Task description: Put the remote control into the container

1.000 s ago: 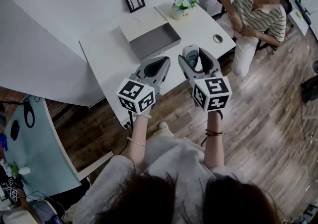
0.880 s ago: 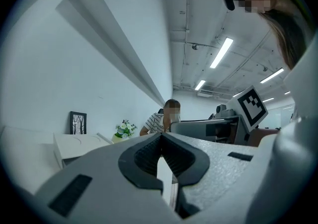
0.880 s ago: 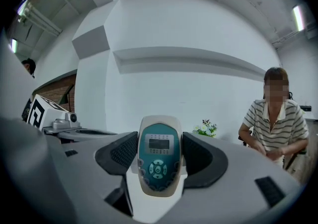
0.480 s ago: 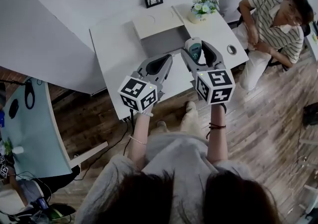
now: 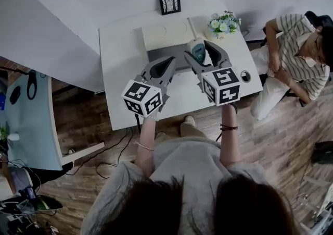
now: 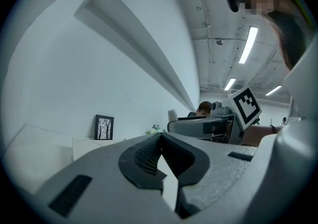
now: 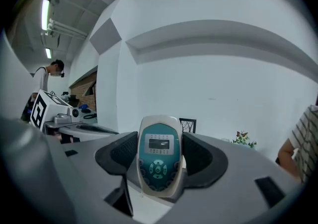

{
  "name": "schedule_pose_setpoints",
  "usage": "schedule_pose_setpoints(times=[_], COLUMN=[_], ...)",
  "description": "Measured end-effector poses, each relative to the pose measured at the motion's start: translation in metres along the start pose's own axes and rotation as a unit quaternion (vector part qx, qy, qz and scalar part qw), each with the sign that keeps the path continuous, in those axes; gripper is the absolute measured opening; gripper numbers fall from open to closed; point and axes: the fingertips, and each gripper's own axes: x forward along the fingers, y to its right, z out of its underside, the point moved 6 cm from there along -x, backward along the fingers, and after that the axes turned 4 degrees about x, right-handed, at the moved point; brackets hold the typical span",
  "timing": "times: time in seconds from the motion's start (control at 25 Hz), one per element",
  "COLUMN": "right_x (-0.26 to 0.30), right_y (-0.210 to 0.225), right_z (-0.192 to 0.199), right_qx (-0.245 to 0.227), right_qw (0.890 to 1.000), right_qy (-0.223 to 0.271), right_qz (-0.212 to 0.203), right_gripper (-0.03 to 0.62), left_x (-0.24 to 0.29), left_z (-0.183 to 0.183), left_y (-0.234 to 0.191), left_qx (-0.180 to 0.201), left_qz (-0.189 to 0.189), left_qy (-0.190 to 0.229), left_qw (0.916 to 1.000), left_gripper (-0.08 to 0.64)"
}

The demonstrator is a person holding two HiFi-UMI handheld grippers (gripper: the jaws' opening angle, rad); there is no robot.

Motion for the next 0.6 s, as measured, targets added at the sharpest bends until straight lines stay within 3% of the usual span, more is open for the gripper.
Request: schedule_pose_setpoints(times=[0.4, 0.6], right_x=[0.043, 0.058], right_y=[0.03, 0.032], right_z=[0.004, 0.01], right_qx=[-0.025, -0.03], right_qw=[0.994, 0.989], right_qy=[-0.024, -0.037], right_qz=[-0.107, -0.141], right_gripper=[0.279, 0.279], left_x=[0.026, 0.025], left_z=[0.007, 0.012], left_y=[-0.013, -0.016], left_qx=[-0.007, -0.013], left_qz=[-0.099, -0.131], left_qy=[-0.004, -0.012], left_qw=[0.9951, 0.9912], left_gripper=[0.003, 0.003])
